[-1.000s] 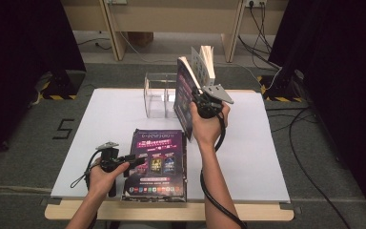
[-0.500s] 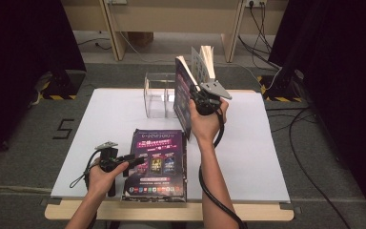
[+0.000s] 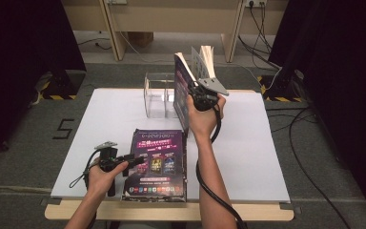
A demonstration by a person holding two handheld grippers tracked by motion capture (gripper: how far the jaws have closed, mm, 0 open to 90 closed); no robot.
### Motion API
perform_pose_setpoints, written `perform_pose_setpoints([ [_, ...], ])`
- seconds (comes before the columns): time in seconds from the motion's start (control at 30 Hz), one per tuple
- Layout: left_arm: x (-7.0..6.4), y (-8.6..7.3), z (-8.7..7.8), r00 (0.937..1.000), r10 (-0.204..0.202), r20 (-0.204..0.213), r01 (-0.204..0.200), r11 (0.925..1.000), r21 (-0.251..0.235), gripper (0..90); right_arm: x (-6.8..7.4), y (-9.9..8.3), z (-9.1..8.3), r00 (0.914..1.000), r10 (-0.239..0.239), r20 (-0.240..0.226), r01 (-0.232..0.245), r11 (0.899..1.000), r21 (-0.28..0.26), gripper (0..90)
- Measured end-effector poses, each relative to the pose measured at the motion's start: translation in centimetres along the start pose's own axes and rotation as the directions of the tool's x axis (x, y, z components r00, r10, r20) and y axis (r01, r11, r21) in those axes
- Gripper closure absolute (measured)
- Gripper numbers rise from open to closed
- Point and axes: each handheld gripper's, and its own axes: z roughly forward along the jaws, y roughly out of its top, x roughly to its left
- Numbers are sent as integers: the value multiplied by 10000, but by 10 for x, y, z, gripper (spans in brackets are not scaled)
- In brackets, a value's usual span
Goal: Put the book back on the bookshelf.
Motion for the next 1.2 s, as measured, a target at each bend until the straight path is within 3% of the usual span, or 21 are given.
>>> perform_pose_setpoints([
  [0.47, -1, 0, 1, 9999, -35, 108, 35, 10000, -6, 402, 1, 8, 4, 9999, 1, 102, 5, 9985, -539, 832],
  [1.2, 0, 1, 0, 10000, -12, 30, 12, 10000, 1, 402, 0, 14, 16, 9997, 46, 219, -30, 9974, -715, 832],
])
